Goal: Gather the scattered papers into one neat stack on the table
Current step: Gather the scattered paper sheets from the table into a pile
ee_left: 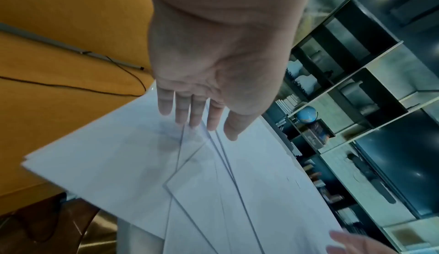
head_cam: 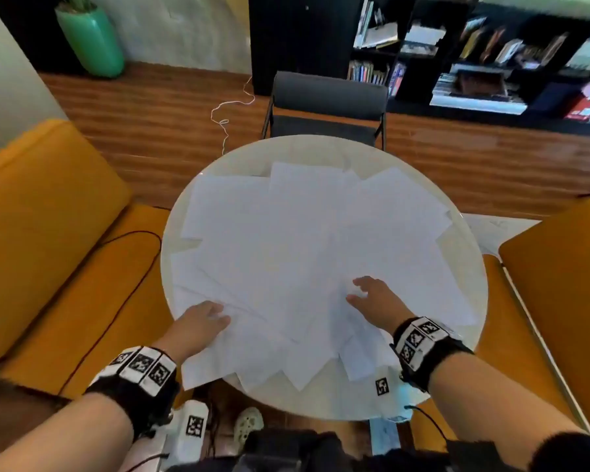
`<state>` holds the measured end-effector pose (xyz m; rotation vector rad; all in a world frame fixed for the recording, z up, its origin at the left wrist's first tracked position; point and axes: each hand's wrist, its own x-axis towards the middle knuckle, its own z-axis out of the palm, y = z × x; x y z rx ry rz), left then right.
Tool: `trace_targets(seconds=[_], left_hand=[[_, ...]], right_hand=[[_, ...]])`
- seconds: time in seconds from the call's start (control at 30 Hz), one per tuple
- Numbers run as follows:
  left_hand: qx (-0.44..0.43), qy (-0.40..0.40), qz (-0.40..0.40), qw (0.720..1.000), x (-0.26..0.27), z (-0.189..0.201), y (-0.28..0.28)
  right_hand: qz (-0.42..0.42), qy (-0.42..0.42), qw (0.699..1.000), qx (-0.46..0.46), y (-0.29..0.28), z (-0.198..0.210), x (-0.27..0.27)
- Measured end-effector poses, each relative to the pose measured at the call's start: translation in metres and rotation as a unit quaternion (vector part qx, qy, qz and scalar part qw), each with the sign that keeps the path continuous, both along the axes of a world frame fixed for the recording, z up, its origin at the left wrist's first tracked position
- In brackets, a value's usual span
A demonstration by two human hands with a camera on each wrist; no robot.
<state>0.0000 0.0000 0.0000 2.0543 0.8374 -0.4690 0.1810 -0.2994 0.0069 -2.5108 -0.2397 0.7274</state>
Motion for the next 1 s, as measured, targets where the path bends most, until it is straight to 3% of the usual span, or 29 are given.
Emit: trace_targets(seconds=[0.1, 0.23, 0.43, 0.57, 0.7, 0.77, 0.83, 0.93, 1.0], left_hand=[[0.064, -0.001, -0.060, 0.996, 0.012, -0.012, 0.009], [0.089, -0.004, -0.137, 0.987, 0.022, -0.015, 0.009], [0.031, -0.042, -0.069, 0.996, 0.033, -0.017, 0.011], [0.064, -0.009, -0.073, 0.995, 0.039, -0.016, 0.008], [0.037, -0.037, -0.028, 0.998, 0.043, -0.016, 0.007], [0.012, -0.068, 0.015, 0.997, 0.047, -0.015, 0.005], [-0.068, -0.123, 0.127, 0.982, 0.053, -0.013, 0.005], [-0.177, -0.164, 0.339, 0.909, 0.066, -0.013, 0.015], [-0.224, -0.164, 0.407, 0.870, 0.071, -0.013, 0.020]], right_hand=[[-0.010, -0.024, 0.999, -0.042, 0.021, -0.003, 0.006], [-0.010, -0.042, 0.995, -0.091, 0.043, -0.008, 0.017], [0.028, -0.055, 0.983, -0.175, 0.071, -0.017, 0.027], [0.024, -0.070, 0.985, -0.154, 0.091, -0.018, 0.031], [-0.061, 0.038, 0.996, -0.047, 0.102, -0.018, 0.047], [-0.068, 0.061, 0.995, -0.027, 0.103, -0.017, 0.057], [-0.039, 0.058, 0.997, -0.046, 0.101, -0.019, 0.062], [0.019, 0.033, 0.996, -0.081, 0.103, -0.020, 0.058], [0.050, 0.015, 0.993, -0.103, 0.104, -0.021, 0.053]])
